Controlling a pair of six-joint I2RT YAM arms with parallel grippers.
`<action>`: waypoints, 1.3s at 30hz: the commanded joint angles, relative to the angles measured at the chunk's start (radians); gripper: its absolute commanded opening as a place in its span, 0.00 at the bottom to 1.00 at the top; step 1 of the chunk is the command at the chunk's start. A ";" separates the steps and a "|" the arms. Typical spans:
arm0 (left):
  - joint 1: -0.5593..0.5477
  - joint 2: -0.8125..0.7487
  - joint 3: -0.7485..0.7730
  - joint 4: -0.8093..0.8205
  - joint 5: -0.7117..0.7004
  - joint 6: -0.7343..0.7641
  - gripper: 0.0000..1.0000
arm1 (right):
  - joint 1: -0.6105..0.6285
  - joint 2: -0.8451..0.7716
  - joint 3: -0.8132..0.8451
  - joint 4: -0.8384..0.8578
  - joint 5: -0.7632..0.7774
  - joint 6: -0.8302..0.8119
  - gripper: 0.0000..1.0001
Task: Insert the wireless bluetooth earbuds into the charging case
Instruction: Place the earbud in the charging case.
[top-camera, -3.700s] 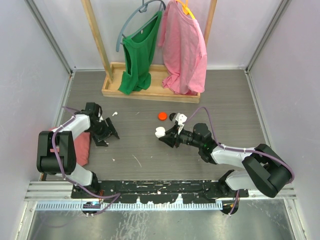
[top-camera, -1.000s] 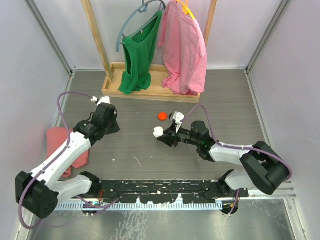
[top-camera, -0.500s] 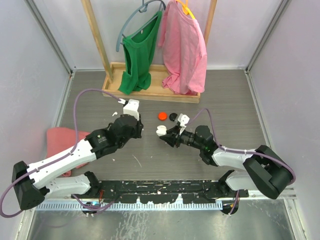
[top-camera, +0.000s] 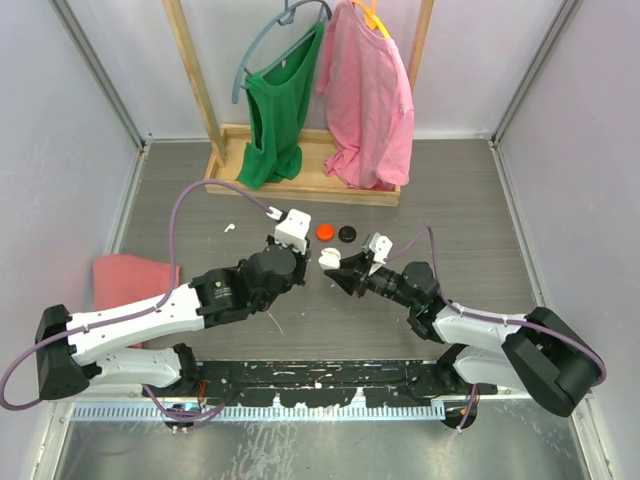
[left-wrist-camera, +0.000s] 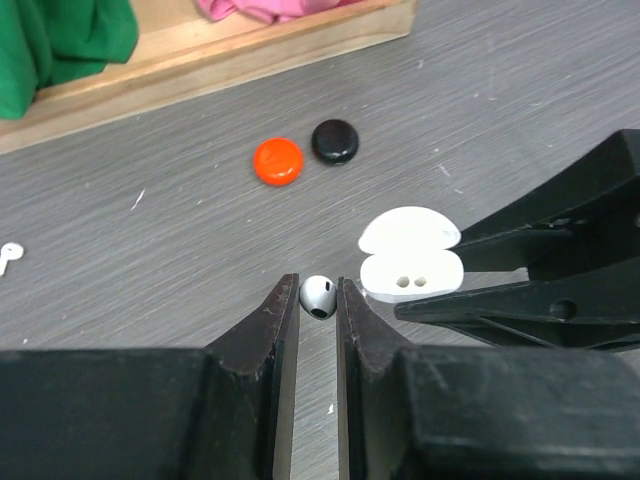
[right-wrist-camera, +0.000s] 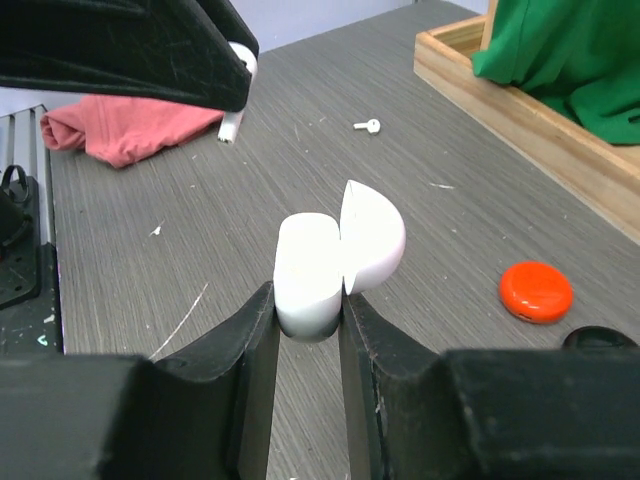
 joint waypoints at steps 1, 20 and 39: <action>-0.040 -0.003 0.037 0.175 -0.023 0.053 0.09 | 0.014 -0.073 -0.003 0.075 0.039 -0.034 0.01; -0.110 0.091 0.047 0.314 -0.085 0.214 0.10 | 0.020 -0.093 0.006 0.042 0.051 -0.040 0.01; -0.147 0.177 0.048 0.375 -0.147 0.329 0.10 | 0.020 -0.087 0.008 0.035 0.060 -0.038 0.01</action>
